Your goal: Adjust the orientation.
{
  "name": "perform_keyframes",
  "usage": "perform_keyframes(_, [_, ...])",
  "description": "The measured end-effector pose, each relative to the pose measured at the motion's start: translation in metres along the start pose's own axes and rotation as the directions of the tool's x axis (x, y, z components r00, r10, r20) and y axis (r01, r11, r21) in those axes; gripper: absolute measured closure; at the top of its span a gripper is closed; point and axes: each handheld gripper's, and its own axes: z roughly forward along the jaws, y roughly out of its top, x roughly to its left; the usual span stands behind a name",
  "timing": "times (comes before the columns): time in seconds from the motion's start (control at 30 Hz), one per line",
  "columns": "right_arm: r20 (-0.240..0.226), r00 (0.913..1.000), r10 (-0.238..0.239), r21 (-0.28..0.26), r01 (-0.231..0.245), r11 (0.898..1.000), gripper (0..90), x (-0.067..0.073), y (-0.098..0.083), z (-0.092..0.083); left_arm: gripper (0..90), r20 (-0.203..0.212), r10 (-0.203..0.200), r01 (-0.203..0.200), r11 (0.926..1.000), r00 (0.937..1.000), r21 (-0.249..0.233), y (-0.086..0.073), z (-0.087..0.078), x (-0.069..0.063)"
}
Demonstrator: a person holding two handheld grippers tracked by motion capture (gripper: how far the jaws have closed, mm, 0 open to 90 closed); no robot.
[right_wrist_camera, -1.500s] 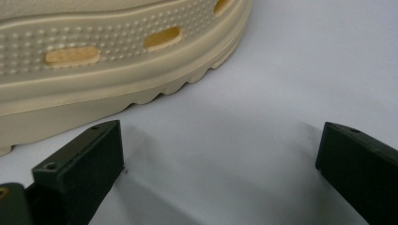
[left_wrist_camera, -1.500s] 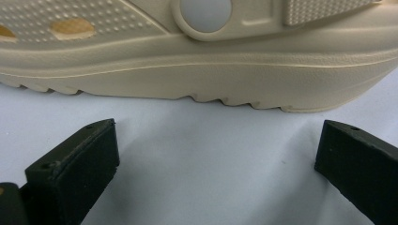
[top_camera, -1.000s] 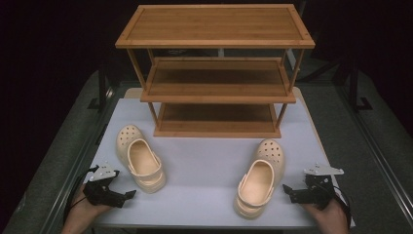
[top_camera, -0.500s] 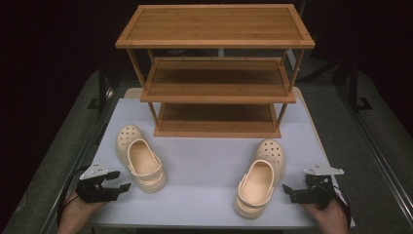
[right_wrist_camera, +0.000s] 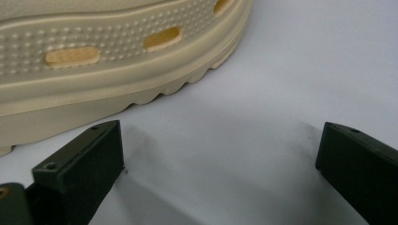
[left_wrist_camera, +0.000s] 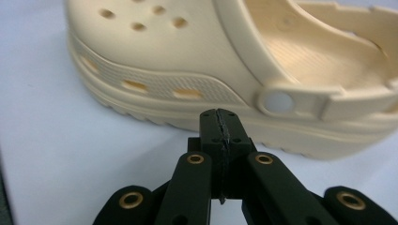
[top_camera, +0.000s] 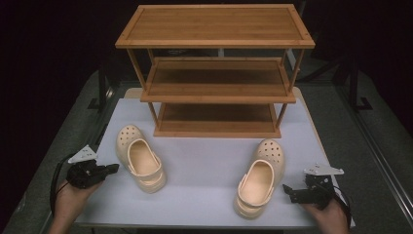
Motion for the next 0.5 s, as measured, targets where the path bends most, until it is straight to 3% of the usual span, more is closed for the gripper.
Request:
perform_keyframes(0.3, [0.0, 1.0, -0.001, -0.001, 0.001, 1.0, 0.7, 0.0, 0.0, 0.0, 90.0, -0.046, -0.025, 0.023, 0.9992, 0.9986, -0.034, 0.028, 0.0, 0.028])
perform_keyframes(0.5, [-0.001, 1.0, -0.001, -0.002, 0.001, 1.0, 0.7, 0.0, 0.0, 0.0, 90.0, -0.086, -0.034, 0.03, 0.9984, 0.9957, -0.049, 0.052, 0.011, 0.049])
